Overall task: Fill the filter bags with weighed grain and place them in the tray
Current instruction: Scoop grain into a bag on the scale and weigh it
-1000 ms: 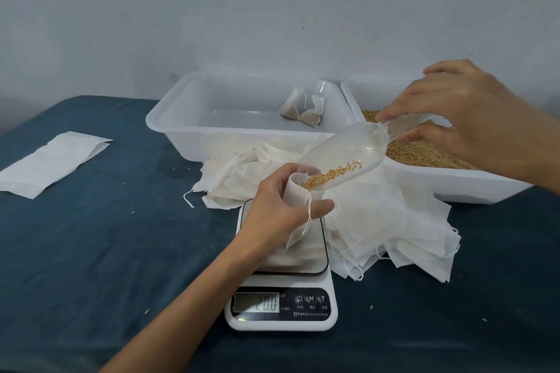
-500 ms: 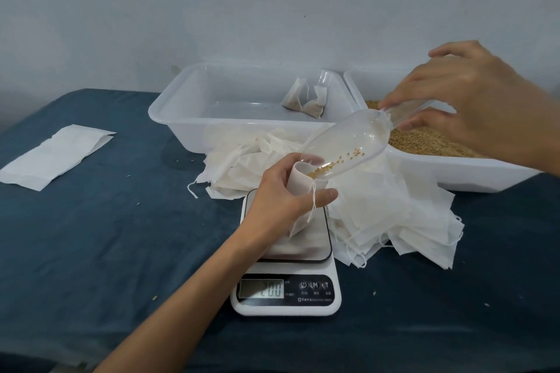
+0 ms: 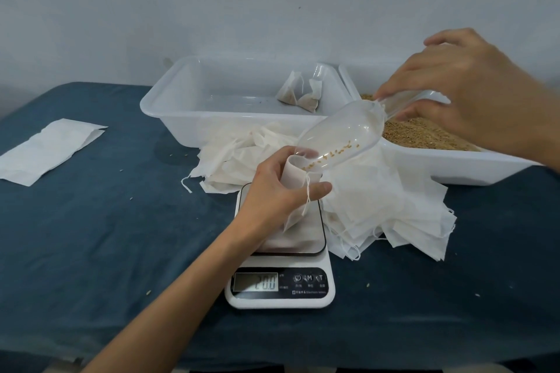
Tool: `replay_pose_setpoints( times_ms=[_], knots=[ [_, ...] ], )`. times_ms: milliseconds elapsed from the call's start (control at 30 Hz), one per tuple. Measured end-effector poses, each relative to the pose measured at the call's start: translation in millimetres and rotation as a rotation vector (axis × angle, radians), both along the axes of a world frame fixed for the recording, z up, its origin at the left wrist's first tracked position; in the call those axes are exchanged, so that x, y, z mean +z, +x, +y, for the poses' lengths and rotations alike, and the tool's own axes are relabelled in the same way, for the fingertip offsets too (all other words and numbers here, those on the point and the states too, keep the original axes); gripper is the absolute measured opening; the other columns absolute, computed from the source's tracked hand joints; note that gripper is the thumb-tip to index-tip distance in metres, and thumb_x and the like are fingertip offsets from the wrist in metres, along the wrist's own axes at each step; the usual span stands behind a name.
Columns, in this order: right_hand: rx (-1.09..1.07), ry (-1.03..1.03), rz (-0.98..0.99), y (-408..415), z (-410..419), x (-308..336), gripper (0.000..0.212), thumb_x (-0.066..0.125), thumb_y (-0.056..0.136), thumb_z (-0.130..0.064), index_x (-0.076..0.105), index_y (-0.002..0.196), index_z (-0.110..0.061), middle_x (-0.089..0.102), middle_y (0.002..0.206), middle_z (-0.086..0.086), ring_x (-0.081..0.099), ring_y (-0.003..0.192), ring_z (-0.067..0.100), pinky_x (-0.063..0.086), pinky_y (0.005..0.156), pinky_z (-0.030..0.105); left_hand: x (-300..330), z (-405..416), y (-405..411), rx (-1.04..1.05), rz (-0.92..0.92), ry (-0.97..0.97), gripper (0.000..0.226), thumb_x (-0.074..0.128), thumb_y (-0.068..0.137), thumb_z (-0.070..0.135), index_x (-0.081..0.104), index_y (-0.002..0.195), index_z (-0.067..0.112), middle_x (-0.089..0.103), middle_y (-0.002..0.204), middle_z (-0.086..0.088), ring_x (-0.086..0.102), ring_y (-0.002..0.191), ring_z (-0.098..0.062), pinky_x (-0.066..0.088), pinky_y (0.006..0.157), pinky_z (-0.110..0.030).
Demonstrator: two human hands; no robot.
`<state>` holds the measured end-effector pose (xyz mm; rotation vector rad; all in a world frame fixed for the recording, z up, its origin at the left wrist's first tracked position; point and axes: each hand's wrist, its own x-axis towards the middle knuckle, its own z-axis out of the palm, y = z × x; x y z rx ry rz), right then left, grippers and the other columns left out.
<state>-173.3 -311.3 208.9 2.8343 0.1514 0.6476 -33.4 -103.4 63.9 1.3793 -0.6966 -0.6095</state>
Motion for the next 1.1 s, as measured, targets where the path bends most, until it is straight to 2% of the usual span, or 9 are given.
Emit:
replay_pose_setpoints(
  times_ms=[200,533,667,800,867,1000,1100],
  knots=[
    [0.025,-0.019,-0.022,-0.7,-1.8,-0.3,0.032,0.079,0.083,-0.01,0.075,0.114,-0.016,0.074,0.105,0.004,0.065,0.097,0.031,0.034,0.11,0.05,0.0,-0.4,0.4,-0.006,-0.006,0.001,0.048,0.088,0.069,0.021,0.07,0.113,0.026,0.074,0.111,-0.012,0.073,0.098,-0.029,0.056,0.081,-0.033],
    [0.058,-0.06,-0.055,-2.2,-2.2,-1.5,0.03,0.079,0.083,-0.009,0.076,0.112,-0.015,0.074,0.104,0.005,0.067,0.096,0.032,0.036,0.109,0.053,-0.9,-0.3,-0.3,-0.007,-0.022,0.003,0.05,0.087,0.069,0.022,0.07,0.116,0.024,0.074,0.115,-0.009,0.071,0.105,-0.035,0.057,0.086,-0.041],
    [0.08,-0.09,-0.08,-1.4,-3.8,-1.5,0.026,0.079,0.086,-0.01,0.076,0.112,-0.015,0.074,0.104,0.005,0.067,0.096,0.031,0.036,0.109,0.055,-1.3,-0.4,0.0,-0.01,-0.012,-0.001,0.05,0.087,0.069,0.021,0.069,0.116,0.023,0.076,0.111,-0.006,0.072,0.103,-0.031,0.057,0.085,-0.036],
    [0.129,-0.168,-0.149,-1.4,-5.4,-1.8,0.02,0.072,0.092,-0.009,0.075,0.111,-0.015,0.074,0.105,0.004,0.067,0.093,0.03,0.036,0.11,0.056,-2.4,-0.5,1.1,-0.019,0.01,-0.002,0.05,0.088,0.069,0.02,0.07,0.115,0.025,0.077,0.103,-0.003,0.074,0.095,-0.024,0.055,0.076,-0.026],
    [0.153,-0.219,-0.197,-1.1,-5.6,-2.5,0.021,0.074,0.092,-0.005,0.074,0.111,-0.013,0.074,0.104,0.005,0.068,0.091,0.032,0.035,0.11,0.056,-2.3,-0.5,1.4,-0.02,0.014,-0.007,0.05,0.088,0.069,0.02,0.07,0.115,0.025,0.076,0.1,-0.003,0.074,0.092,-0.02,0.054,0.074,-0.025],
    [0.182,-0.257,-0.28,-0.2,-5.1,-3.5,0.014,0.069,0.097,-0.008,0.075,0.109,-0.009,0.074,0.103,0.009,0.069,0.09,0.034,0.033,0.109,0.053,-1.0,0.4,3.1,0.011,0.009,-0.026,0.048,0.087,0.069,0.021,0.07,0.114,0.023,0.075,0.092,0.002,0.072,0.084,-0.01,0.053,0.069,-0.019],
    [0.165,-0.225,-0.31,-1.1,-4.5,-7.1,0.014,0.069,0.097,-0.008,0.076,0.108,-0.006,0.075,0.103,0.01,0.07,0.091,0.035,0.034,0.108,0.053,-0.9,0.3,3.6,0.04,0.01,-0.024,0.046,0.086,0.069,0.023,0.07,0.112,0.024,0.075,0.091,0.001,0.072,0.082,-0.012,0.055,0.069,-0.021]
  ],
)
